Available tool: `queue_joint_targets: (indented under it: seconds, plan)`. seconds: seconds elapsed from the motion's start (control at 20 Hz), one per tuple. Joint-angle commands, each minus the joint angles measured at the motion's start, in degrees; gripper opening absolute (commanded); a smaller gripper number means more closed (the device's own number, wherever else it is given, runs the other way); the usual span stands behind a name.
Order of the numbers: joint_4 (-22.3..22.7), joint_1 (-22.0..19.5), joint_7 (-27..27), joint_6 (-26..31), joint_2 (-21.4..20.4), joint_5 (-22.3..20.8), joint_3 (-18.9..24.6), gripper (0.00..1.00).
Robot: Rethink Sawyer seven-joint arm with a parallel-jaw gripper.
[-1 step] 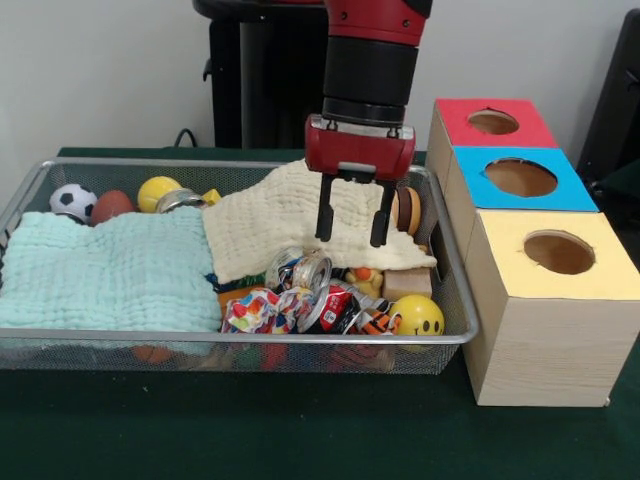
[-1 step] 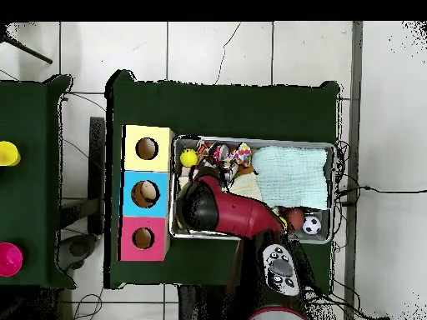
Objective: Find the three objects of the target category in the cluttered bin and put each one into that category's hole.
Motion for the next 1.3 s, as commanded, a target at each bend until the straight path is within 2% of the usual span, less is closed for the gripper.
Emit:
queue_joint_targets:
  seconds: [0.05,0.45,0.95,1.3]
  plan:
    - [-1.3,0.3,10.3,-6.8,4.7,-1.7,2.3,1.00]
    - [-0.7,2.6,11.1,-6.4,4.8,0.8,1.3,1.00]
    - [-1.6,2.1,10.2,-9.4,8.3,-1.1,1.6,1.00]
    - [-1.5,1.3,9.6,-10.5,8.4,-2.2,1.9,1.00]
